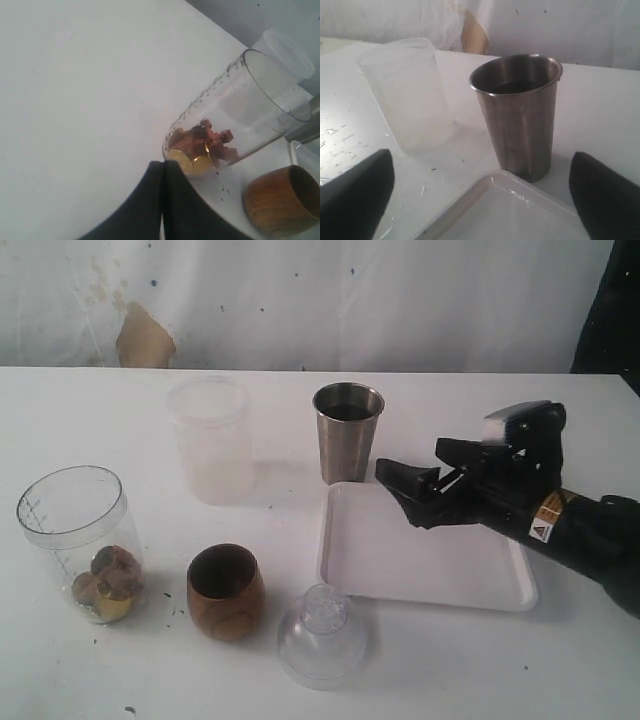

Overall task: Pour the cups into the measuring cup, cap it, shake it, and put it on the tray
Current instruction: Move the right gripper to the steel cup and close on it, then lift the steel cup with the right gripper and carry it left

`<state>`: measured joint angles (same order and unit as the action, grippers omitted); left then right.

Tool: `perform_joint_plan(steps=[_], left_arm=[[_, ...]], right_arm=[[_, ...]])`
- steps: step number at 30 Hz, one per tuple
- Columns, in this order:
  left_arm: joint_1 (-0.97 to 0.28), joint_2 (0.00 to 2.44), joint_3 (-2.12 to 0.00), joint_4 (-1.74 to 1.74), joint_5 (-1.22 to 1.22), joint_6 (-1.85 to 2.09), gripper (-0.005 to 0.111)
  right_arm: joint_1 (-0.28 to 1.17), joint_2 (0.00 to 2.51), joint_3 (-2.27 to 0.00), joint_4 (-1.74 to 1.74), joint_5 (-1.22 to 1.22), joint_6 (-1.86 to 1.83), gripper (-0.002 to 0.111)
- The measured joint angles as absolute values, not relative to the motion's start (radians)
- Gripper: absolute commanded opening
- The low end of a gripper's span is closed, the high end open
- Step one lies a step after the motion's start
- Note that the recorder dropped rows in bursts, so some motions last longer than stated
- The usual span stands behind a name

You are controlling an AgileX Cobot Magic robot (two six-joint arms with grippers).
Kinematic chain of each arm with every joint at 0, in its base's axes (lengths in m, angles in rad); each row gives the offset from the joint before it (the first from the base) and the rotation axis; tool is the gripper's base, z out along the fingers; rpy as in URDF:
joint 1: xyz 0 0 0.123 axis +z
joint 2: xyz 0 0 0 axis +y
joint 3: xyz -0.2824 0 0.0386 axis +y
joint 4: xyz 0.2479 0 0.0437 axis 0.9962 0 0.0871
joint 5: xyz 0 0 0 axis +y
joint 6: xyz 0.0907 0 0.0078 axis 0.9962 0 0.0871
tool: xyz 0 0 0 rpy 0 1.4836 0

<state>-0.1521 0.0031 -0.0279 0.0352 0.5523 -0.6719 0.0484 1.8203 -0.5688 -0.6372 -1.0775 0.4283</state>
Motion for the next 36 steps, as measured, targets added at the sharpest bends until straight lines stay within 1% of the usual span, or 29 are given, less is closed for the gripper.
perform_joint_plan(steps=[4,16,20,31,34,36], left_arm=[[-0.152,0.003,-0.028,0.031,0.552,-0.673,0.000],[-0.152,0.003,-0.028,0.031,0.543,-0.673,0.000],[-0.152,0.003,-0.028,0.031,0.538,-0.673,0.000],[-0.152,0.003,-0.028,0.031,0.538,-0.673,0.000],[-0.152,0.003,-0.028,0.031,0.538,-0.673,0.000],[-0.152,0.003,-0.028,0.031,0.537,-0.673,0.000]], right_arm=[[0.095,1.880,-0.627,-0.542,-1.073,0.349,0.103],[0.215,2.107,-0.875,-0.310,-1.056,0.175,0.103],[0.230,2.173,-0.953,-0.245,-1.056,0.172,0.103],[0.240,2.314,-1.115,-0.230,-1.050,0.172,0.103],[0.249,2.331,-1.139,-0.228,-1.050,0.172,0.100],[0.252,2.338,-1.145,-0.223,-1.048,0.172,0.092]])
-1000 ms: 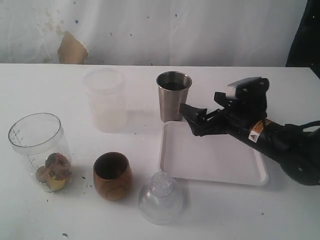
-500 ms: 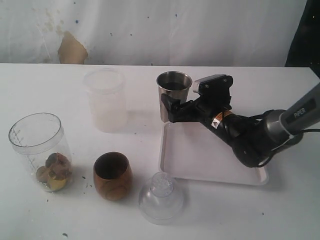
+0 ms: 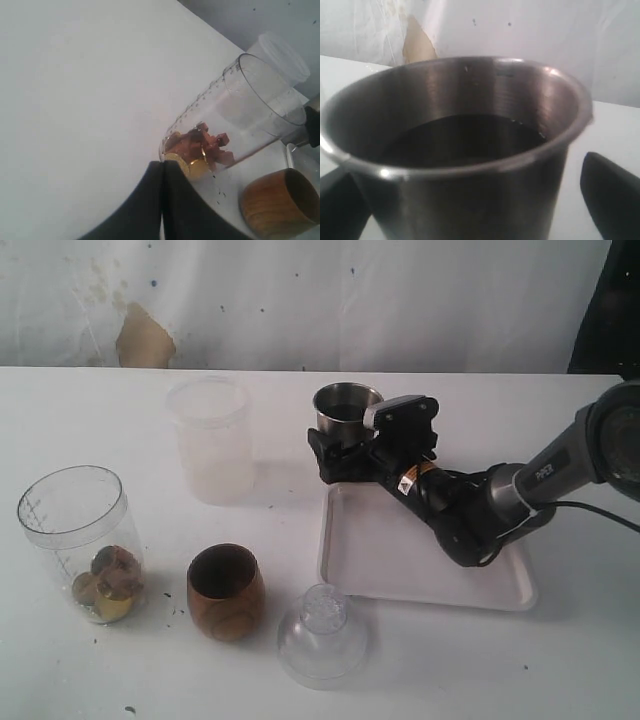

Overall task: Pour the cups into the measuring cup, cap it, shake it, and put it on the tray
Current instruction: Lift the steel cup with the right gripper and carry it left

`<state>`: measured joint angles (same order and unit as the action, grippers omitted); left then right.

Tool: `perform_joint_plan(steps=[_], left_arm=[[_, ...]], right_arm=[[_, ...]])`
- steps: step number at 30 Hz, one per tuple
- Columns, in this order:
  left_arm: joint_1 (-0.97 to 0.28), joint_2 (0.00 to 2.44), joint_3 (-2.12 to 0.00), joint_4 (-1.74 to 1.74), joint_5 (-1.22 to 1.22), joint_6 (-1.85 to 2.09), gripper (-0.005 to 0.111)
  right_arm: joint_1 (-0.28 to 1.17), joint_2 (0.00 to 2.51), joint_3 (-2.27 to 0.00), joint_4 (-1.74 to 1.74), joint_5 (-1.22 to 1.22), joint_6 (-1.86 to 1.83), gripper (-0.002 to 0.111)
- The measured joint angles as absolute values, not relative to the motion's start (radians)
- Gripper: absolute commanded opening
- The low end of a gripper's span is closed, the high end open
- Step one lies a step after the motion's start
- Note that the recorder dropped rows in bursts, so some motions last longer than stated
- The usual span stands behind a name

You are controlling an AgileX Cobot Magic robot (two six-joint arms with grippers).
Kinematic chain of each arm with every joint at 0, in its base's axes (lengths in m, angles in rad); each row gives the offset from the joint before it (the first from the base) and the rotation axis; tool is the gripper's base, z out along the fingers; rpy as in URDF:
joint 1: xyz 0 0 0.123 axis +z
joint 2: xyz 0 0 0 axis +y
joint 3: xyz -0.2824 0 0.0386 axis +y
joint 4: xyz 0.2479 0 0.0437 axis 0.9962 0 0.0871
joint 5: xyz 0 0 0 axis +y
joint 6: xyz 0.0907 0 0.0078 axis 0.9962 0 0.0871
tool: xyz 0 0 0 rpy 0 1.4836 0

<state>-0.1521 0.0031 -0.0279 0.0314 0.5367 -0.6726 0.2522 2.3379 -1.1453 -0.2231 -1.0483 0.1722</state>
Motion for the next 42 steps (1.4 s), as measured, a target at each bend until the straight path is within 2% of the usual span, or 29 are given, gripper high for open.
perform_joint_plan(steps=[2,4,7,9,18,26,36,42], left_arm=[[-0.152,0.003,-0.028,0.031,0.537,-0.673,0.000],[-0.152,0.003,-0.028,0.031,0.537,-0.673,0.000],[-0.152,0.003,-0.028,0.031,0.537,-0.673,0.000],[-0.152,0.003,-0.028,0.031,0.537,-0.673,0.000],[-0.152,0.003,-0.028,0.031,0.537,-0.673,0.000],[-0.152,0.003,-0.028,0.031,0.537,-0.673,0.000],[-0.152,0.003,-0.028,0.031,0.537,-0.673,0.000],[-0.152,0.003,-0.028,0.031,0.537,-0.673,0.000]], right_arm=[[0.259,2.339,-1.145,-0.222,-1.048,0.172,0.076],[0.261,2.340,-1.145,-0.222,-1.048,0.172,0.056],[0.261,2.340,-1.145,-0.222,-1.048,0.170,0.018],[0.261,2.340,-1.145,-0.222,-1.048,0.170,-0.001],[0.261,2.298,-1.145,-0.222,-0.982,0.167,0.000],[0.261,2.136,-1.143,-0.272,-0.948,0.147,0.000],[0.351,1.897,-1.143,-0.337,-0.516,0.147,0.000],[0.440,1.831,-1.143,-0.342,-0.391,0.145,0.000]])
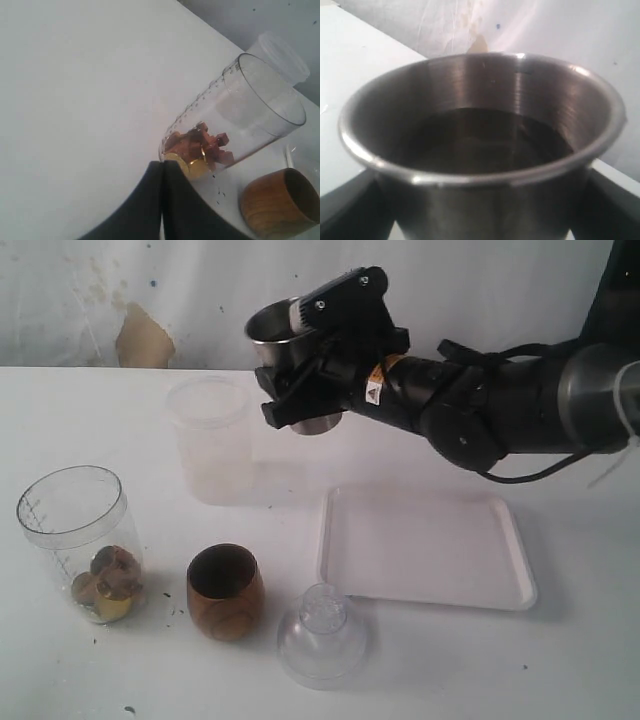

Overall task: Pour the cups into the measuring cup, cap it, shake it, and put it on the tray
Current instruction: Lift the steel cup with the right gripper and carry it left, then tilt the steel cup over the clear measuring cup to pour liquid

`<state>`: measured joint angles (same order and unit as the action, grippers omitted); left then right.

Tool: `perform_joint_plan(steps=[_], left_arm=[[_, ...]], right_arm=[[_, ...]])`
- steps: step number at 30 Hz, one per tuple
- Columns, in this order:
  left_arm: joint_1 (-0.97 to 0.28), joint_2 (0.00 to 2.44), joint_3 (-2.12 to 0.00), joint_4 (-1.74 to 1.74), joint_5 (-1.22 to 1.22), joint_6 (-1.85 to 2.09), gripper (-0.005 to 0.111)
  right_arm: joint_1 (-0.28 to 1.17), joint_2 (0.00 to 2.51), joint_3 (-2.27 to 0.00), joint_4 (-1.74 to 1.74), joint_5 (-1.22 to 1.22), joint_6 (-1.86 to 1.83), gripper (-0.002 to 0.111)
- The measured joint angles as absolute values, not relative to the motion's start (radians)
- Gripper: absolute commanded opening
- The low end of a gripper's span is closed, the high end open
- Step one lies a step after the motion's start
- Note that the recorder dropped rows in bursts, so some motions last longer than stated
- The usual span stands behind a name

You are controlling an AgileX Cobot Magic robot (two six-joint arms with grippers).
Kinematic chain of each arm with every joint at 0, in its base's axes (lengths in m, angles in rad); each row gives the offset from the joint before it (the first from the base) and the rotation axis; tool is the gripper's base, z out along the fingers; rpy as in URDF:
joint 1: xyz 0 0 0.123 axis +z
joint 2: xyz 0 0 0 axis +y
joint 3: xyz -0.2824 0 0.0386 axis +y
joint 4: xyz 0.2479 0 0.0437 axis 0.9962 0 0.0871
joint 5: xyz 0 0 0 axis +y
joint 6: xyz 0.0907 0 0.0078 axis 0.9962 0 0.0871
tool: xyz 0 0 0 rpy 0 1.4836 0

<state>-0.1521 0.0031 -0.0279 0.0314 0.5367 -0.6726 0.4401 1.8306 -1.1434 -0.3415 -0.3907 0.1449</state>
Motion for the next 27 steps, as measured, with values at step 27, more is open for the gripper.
perform_joint_plan(steps=[27], left_arm=[[-0.152,0.003,-0.028,0.031,0.537,-0.673,0.000]], right_arm=[[0.733,1.827,-1.224,-0.361,-0.113,-0.078,0.000]])
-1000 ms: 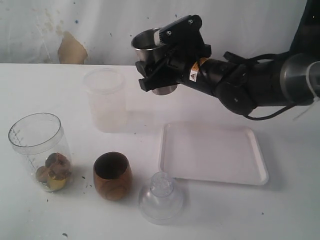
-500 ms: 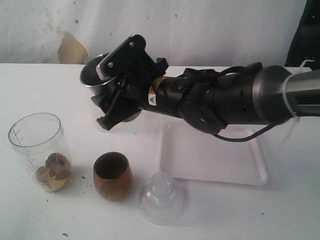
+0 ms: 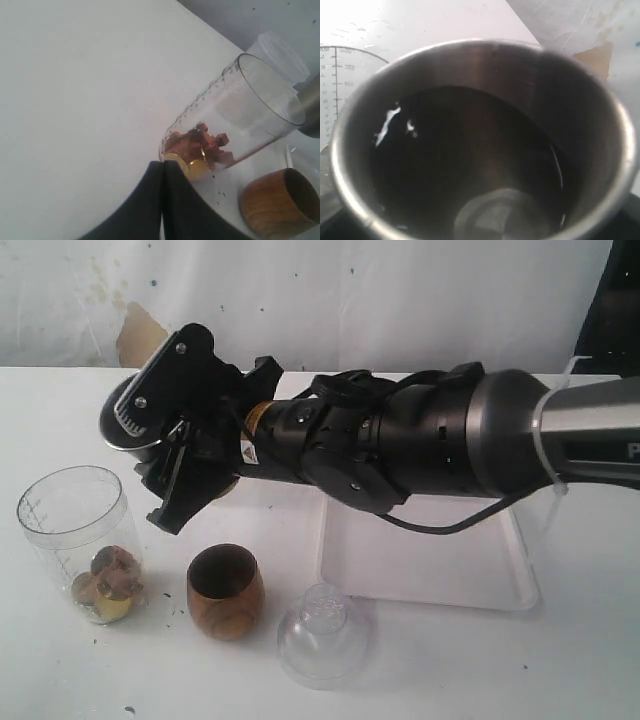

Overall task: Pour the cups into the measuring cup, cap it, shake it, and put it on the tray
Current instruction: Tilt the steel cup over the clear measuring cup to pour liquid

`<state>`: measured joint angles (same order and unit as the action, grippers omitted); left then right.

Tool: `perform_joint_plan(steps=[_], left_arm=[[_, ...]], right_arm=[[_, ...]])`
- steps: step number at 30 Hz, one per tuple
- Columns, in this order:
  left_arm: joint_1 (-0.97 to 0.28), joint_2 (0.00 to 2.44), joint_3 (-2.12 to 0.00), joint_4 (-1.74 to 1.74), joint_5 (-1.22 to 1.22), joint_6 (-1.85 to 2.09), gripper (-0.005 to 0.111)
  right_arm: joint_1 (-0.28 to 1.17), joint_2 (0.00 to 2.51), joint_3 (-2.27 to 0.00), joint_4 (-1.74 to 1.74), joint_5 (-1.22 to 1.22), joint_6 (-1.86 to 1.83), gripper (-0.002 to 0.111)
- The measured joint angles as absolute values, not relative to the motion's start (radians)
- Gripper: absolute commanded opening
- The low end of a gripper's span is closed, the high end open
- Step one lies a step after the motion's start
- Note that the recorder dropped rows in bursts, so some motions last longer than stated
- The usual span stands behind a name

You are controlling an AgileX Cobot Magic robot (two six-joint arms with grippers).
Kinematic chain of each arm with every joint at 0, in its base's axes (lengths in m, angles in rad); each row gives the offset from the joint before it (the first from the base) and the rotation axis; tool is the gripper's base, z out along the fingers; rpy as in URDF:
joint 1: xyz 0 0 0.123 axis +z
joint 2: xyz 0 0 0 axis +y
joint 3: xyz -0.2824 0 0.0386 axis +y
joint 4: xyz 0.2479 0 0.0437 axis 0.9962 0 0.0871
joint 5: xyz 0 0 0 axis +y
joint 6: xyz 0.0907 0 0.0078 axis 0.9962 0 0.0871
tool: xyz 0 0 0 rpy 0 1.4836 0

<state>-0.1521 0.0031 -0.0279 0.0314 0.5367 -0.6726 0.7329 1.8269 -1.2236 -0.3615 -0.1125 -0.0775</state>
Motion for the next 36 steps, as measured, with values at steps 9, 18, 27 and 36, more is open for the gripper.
perform_joint_plan(steps=[9,18,27,36], left_arm=[[-0.152,0.003,-0.028,0.031,0.537,-0.673,0.000],[-0.152,0.003,-0.028,0.031,0.537,-0.673,0.000],[-0.152,0.003,-0.028,0.031,0.537,-0.673,0.000],[-0.152,0.003,-0.028,0.031,0.537,-0.673,0.000]], right_arm=[[0.753,1.827,-1.328,-0.358,0.055,-0.091,0.000],[0.837,1.930,-1.516,-0.541,0.311,-0.039,0.000],[0.898,1.937,-1.523,-0.975,0.400,0.243,0.000],[0.899,1.937,-1.523,-1.071,0.432,0.245,0.000]])
